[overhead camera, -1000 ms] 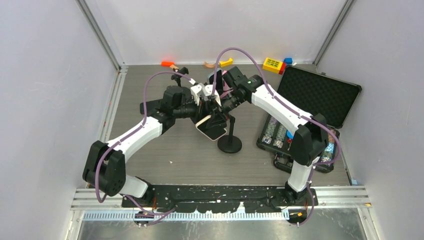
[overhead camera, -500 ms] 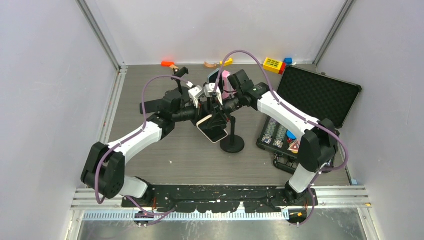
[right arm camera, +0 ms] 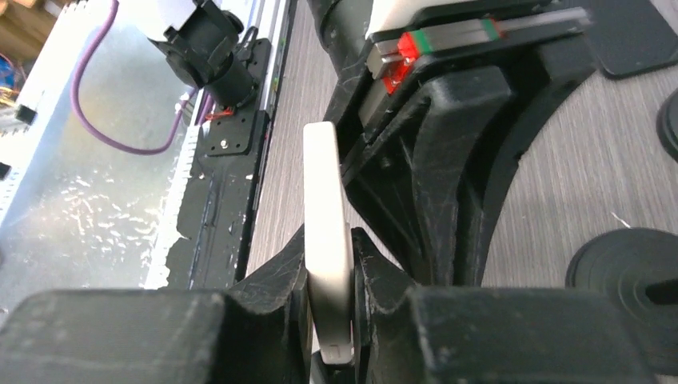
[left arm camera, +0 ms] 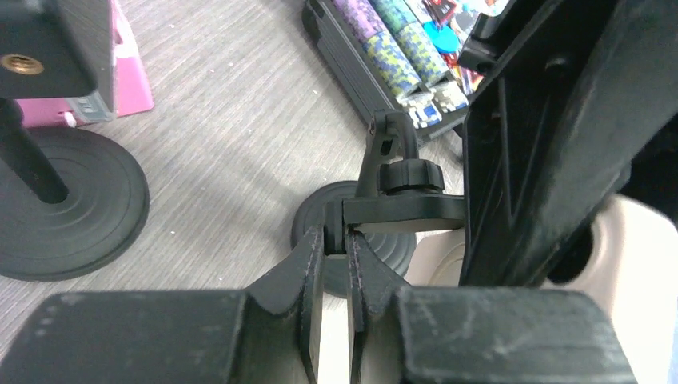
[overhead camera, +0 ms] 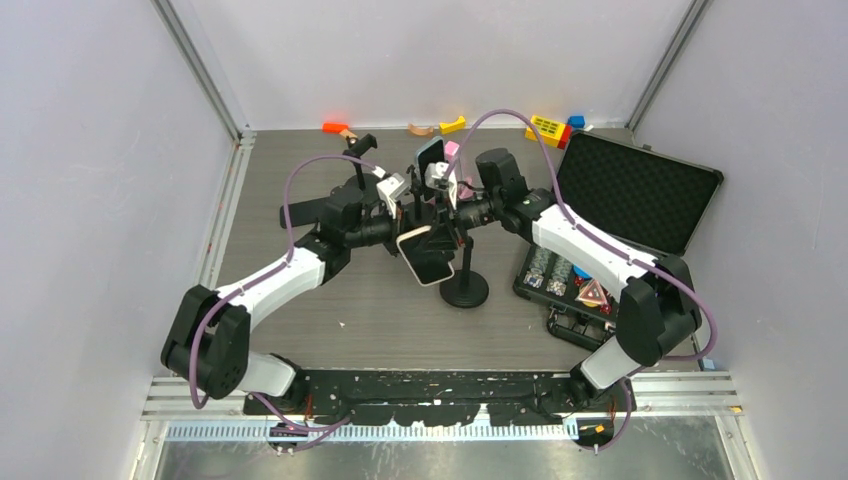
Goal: Place the phone on the phone stand
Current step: Install the phone on the phone stand.
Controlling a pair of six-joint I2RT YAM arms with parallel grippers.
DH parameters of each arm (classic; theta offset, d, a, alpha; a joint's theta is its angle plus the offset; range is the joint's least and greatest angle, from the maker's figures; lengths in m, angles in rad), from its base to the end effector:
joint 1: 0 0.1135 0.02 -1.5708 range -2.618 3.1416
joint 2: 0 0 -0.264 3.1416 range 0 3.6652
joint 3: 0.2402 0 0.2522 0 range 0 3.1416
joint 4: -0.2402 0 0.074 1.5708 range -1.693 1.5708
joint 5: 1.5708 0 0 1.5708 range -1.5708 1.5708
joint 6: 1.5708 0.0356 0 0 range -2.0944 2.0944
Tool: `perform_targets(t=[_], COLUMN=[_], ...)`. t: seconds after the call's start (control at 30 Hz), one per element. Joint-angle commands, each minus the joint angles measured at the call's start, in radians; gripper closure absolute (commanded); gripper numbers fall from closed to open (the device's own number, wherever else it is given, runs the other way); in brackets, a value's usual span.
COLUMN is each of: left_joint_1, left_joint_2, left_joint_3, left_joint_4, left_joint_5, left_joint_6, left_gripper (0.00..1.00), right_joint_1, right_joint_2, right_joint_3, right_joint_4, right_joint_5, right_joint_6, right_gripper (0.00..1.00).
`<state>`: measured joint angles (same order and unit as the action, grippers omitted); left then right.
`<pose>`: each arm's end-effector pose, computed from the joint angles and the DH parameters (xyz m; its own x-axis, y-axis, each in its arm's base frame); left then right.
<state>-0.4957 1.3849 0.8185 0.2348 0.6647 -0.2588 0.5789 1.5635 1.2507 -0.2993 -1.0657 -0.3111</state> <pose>0.2592 -0.1651 0.2589 -0.5039 0.0435 -0.8626 0.7846 0.4408 -0.4361 0.2711 0.2144 0.3068 -0.1933 -0.3033 -0.9331 -0.9700 -0.0837 0.2282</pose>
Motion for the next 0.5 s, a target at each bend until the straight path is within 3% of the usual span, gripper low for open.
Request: perform_targets(t=[0.0, 0.17, 0.47], left_joint_1=[0.003, 0.003, 0.003], left_joint_2=[-0.012, -0.017, -0.040], left_joint_3=[-0.028, -0.040, -0.047], left_joint_4=[0.018, 0.031, 0.037], left_joint_5=[-0.052, -0.061, -0.089], left_joint_6=[-0.010, -0.013, -0.012], left_gripper=[1.00, 1.00, 1.00], right_joint_1=[-0.067, -0.096, -0.138], right_joint_2=[-0.082, -0.089, -0.149], right_joint_3=[-0.032, -0.089, -0.143], right_joint_4=[0.388, 0.520, 0.461], right_joint_5=[0.004, -0.014, 0.061], right_joint_6=[0.279, 0.382, 0.328], right_gripper=[1.00, 1.00, 1.00])
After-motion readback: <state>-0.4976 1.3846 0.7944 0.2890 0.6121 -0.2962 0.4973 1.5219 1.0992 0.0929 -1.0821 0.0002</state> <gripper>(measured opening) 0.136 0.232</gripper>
